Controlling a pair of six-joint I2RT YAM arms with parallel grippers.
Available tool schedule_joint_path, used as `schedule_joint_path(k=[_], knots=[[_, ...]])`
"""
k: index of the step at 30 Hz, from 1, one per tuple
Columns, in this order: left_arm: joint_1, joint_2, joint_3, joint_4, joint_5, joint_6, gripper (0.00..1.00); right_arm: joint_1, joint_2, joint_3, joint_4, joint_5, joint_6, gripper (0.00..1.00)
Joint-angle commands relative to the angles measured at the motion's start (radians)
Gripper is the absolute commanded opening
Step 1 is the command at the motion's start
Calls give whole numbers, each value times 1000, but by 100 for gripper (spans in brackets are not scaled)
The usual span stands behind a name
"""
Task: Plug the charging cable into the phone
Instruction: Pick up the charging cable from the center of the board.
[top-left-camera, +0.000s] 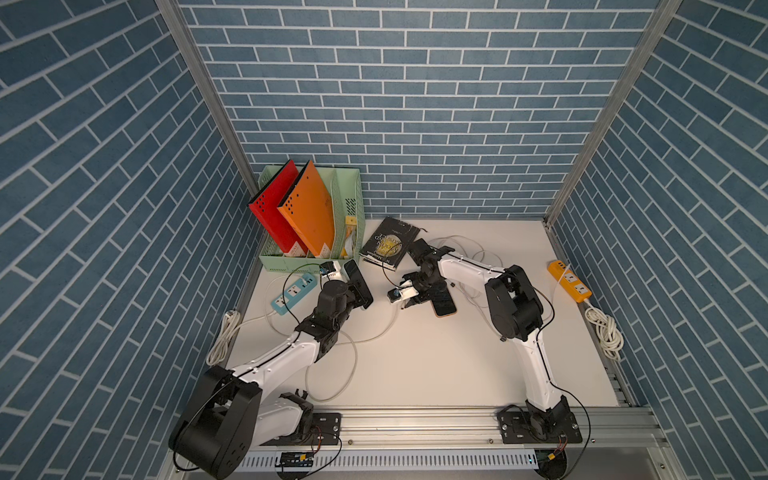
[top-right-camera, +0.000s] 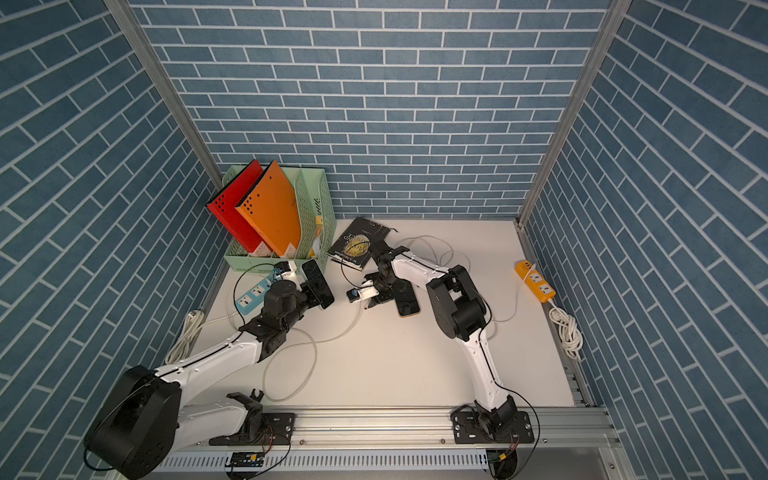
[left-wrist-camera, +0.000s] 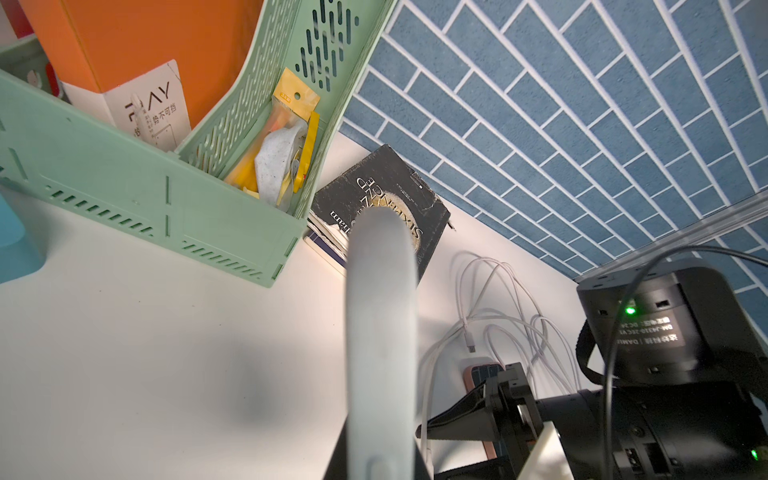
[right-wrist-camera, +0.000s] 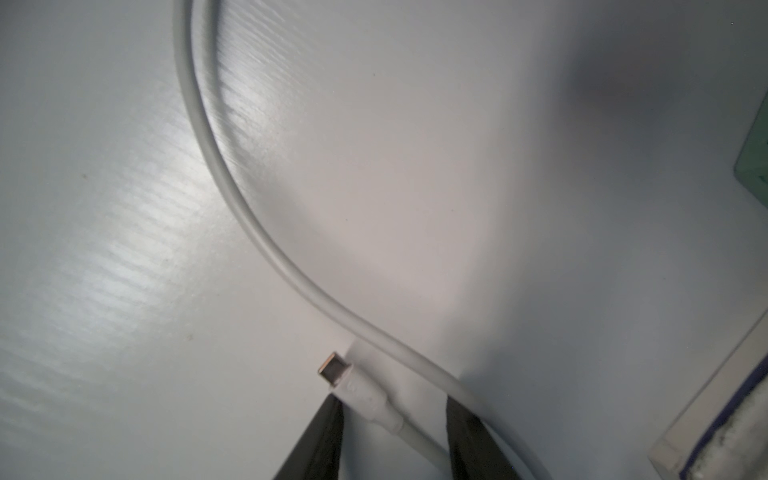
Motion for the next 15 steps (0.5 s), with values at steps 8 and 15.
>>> schedule_joint_path(k=[8,15], knots=[[7,-21,33,17,-23,18,0,34,157,48,-90,98,159,38],[8,-24,32,15,-23,19,0,35,187,85,-62,90,278,27]])
